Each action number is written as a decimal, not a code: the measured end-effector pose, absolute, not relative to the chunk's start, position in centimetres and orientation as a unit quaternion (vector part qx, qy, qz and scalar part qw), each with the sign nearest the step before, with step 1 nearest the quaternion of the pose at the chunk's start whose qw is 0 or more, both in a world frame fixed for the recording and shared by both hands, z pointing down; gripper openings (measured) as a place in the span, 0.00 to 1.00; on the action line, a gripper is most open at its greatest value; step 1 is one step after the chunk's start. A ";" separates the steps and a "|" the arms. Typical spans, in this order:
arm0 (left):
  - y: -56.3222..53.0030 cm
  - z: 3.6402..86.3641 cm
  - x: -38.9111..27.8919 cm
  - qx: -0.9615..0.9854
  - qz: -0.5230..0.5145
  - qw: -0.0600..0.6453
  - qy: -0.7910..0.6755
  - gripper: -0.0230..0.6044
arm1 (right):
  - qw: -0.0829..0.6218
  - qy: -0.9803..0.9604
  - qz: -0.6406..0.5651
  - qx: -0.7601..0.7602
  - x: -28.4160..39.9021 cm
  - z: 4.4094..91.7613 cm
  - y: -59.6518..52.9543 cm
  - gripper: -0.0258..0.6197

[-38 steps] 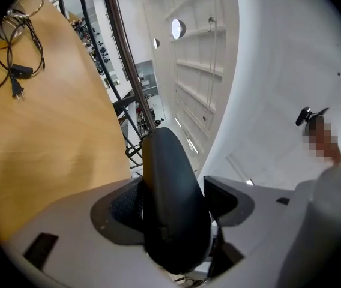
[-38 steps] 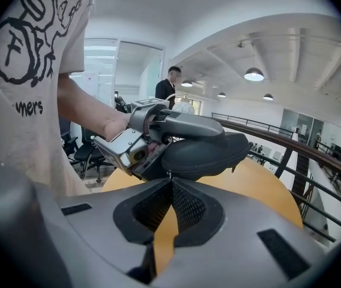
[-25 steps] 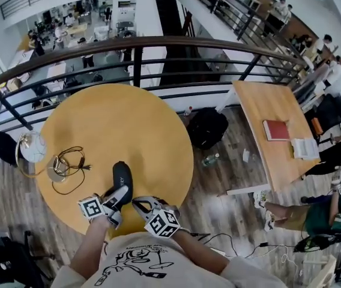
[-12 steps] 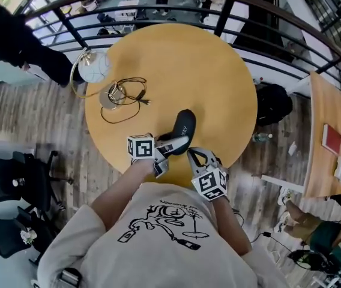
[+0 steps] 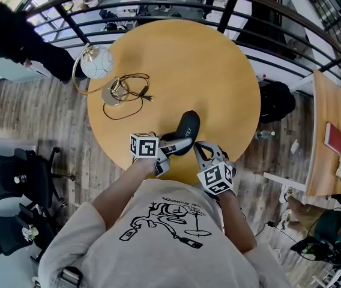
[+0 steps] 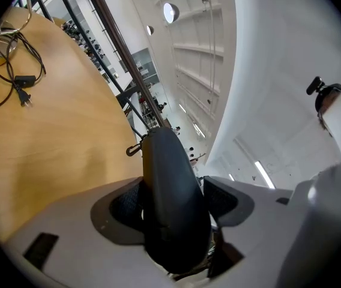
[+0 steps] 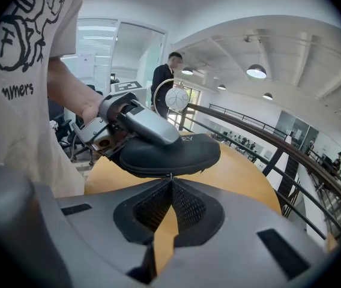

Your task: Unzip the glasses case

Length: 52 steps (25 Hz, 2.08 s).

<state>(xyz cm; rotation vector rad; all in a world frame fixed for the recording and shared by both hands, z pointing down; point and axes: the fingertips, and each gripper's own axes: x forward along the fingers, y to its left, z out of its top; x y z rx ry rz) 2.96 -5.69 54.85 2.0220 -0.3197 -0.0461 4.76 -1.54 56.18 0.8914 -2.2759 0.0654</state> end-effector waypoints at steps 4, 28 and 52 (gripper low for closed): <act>-5.2 55.0 3.0 0.848 -0.005 0.514 -0.130 0.52 | 0.353 -0.872 0.017 0.339 5.3 56.3 -2.0 0.07; 0.5 57.0 2.5 0.874 0.112 0.467 -0.071 0.51 | 0.466 -0.834 -0.072 0.286 7.6 58.6 -3.6 0.07; -6.1 70.4 4.3 0.872 0.232 0.387 -0.188 0.50 | 0.407 -0.827 0.080 0.379 7.6 59.9 -1.0 0.08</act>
